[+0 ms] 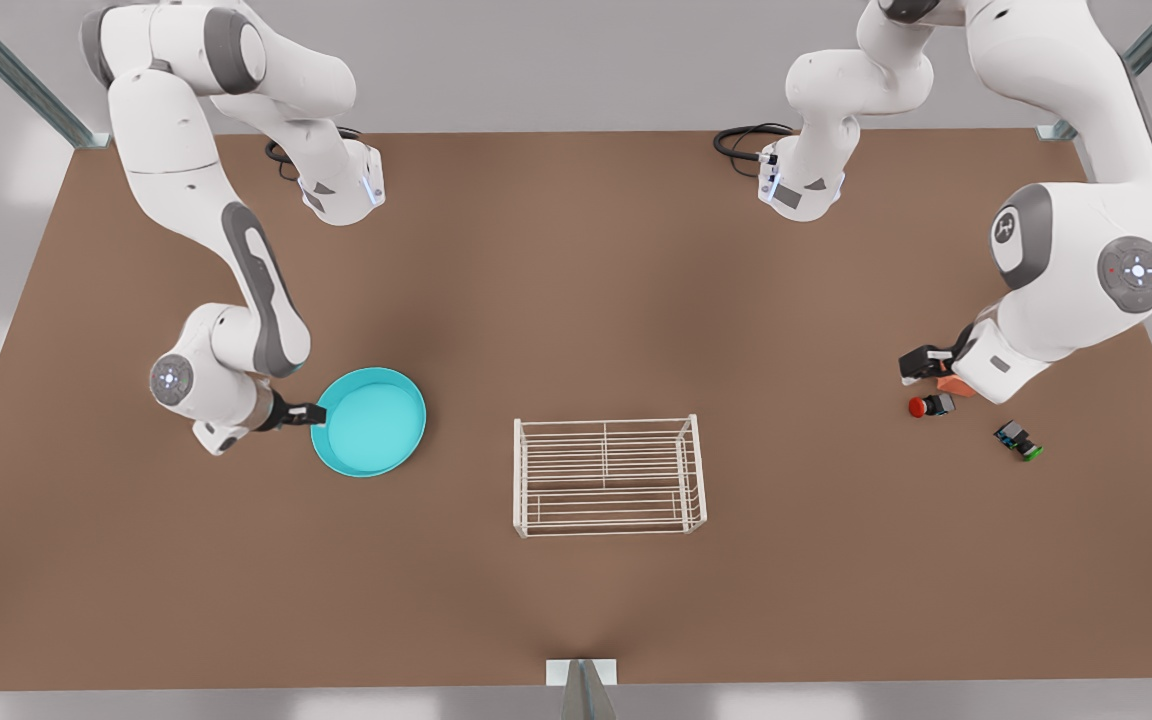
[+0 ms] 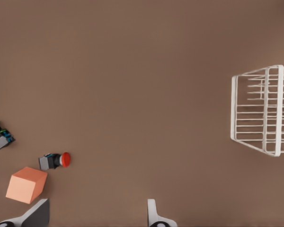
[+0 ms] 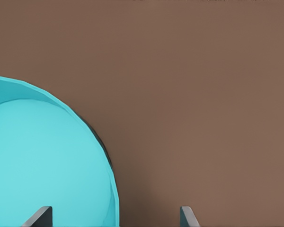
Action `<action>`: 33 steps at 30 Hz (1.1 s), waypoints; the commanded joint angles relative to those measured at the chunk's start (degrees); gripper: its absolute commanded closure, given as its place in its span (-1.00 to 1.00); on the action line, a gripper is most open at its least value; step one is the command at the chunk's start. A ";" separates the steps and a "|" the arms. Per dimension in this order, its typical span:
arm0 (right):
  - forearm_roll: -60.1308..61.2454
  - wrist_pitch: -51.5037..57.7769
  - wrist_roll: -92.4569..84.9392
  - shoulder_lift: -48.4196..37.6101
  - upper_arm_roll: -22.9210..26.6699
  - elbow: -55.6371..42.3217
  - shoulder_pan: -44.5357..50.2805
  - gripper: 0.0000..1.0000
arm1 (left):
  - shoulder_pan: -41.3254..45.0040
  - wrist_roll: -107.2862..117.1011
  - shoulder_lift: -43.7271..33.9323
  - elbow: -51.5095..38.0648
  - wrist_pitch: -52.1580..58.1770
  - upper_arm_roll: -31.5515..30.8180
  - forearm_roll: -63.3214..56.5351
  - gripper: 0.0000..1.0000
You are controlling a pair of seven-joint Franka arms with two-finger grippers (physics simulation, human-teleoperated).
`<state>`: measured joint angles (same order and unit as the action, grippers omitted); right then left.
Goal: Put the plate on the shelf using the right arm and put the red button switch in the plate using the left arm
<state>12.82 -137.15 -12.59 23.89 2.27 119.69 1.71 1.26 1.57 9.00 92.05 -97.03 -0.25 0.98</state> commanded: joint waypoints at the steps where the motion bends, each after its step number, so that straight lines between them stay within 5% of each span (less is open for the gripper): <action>1: -0.07 -4.09 -23.79 0.63 -0.25 -0.07 0.04 -1.00 | 0.23 2.03 -0.03 -0.03 0.62 -0.18 -0.19 -1.00; 11: 0.28 -4.01 -29.16 2.74 -1.48 -0.24 -0.92 -0.99 | 0.32 2.29 -0.03 -0.03 0.62 -0.27 -0.19 -1.00; 13: 1.59 -3.65 -29.07 3.36 -8.16 -0.16 -7.16 -0.99 | 0.41 2.47 0.05 0.06 0.62 -0.27 -0.19 -1.00; 20: 6.08 -3.57 -26.17 4.41 -8.60 -0.07 -7.52 -0.92 | 0.41 3.08 -0.03 0.24 0.70 -0.27 -0.19 -1.00; 25: 6.17 -2.86 -24.24 4.32 -8.51 -0.16 -7.52 -0.41 | 0.41 3.08 -0.03 0.24 0.70 -0.27 -0.19 -1.00; 33: 8.45 -1.46 -17.47 4.15 -8.34 -0.16 -8.39 -0.33 | 0.41 3.17 -0.03 0.32 0.97 -0.27 -0.19 -1.00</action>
<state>20.68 -139.52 -32.29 28.10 -6.09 119.56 -6.60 1.67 4.00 9.02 92.39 -96.26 -0.52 0.83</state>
